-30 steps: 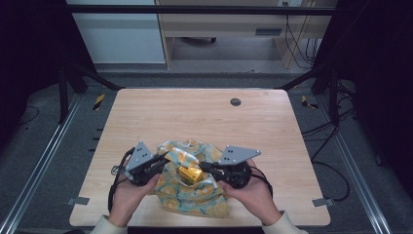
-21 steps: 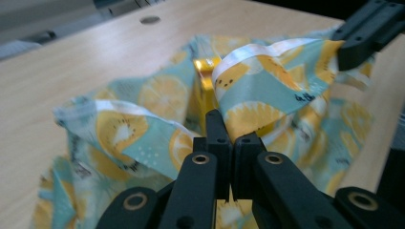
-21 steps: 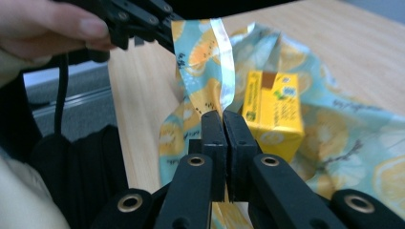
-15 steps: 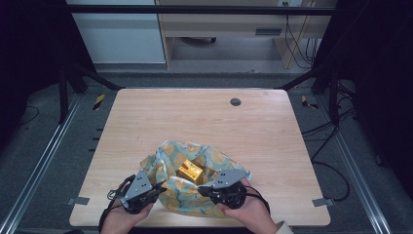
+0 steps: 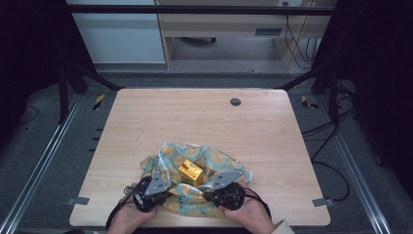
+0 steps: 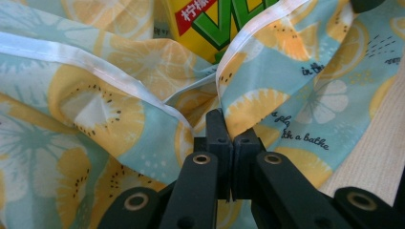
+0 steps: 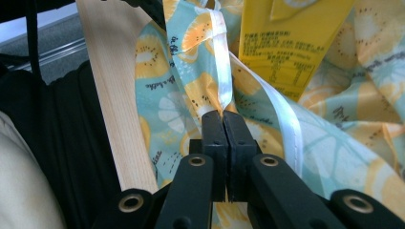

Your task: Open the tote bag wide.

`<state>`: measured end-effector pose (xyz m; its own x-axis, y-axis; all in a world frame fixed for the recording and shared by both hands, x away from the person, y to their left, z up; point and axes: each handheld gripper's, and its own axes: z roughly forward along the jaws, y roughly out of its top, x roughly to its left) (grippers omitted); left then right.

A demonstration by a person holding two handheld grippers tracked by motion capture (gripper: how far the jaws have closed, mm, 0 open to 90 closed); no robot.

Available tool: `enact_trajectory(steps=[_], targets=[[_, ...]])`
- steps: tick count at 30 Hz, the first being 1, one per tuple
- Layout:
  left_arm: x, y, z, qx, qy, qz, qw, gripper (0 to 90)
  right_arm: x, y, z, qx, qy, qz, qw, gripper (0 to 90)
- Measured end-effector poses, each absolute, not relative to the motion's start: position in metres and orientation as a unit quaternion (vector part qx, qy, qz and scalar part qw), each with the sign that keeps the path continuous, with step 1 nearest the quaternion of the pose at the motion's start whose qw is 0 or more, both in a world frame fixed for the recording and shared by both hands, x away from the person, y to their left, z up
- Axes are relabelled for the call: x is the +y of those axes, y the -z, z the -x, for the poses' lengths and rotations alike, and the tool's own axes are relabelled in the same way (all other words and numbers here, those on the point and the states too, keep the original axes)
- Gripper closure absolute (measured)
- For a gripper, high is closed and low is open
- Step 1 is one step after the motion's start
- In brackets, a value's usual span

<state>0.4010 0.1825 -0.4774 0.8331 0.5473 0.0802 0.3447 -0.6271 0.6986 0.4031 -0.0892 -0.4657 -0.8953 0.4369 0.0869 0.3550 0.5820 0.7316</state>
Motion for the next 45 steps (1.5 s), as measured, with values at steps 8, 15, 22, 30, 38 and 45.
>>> enact_trajectory(steps=[8,15,22,30,38,45], targets=[[0.182,0.479,-0.399,0.252,-0.14,-0.894,0.342,89.6,-0.104,0.444,-0.399,0.874,-0.422,-0.226,0.078,66.5],[0.181,0.481,-0.398,0.245,-0.146,-0.899,0.332,88.6,-0.126,0.416,-0.405,0.85,-0.453,-0.246,0.109,60.7],[0.183,0.48,-0.397,0.246,-0.147,-0.9,0.327,87.0,-0.108,0.424,-0.419,0.859,-0.439,-0.244,0.099,62.0],[0.193,0.468,-0.388,0.269,-0.165,-0.879,0.357,64.6,-0.097,0.464,-0.402,0.896,-0.373,-0.227,0.074,72.6],[0.204,0.454,-0.386,0.288,-0.167,-0.859,0.39,50.8,-0.089,0.474,-0.399,0.908,-0.35,-0.218,0.075,76.1],[0.211,0.443,-0.382,0.299,-0.164,-0.826,0.449,43.4,-0.087,0.479,-0.399,0.911,-0.343,-0.216,0.075,77.1]])
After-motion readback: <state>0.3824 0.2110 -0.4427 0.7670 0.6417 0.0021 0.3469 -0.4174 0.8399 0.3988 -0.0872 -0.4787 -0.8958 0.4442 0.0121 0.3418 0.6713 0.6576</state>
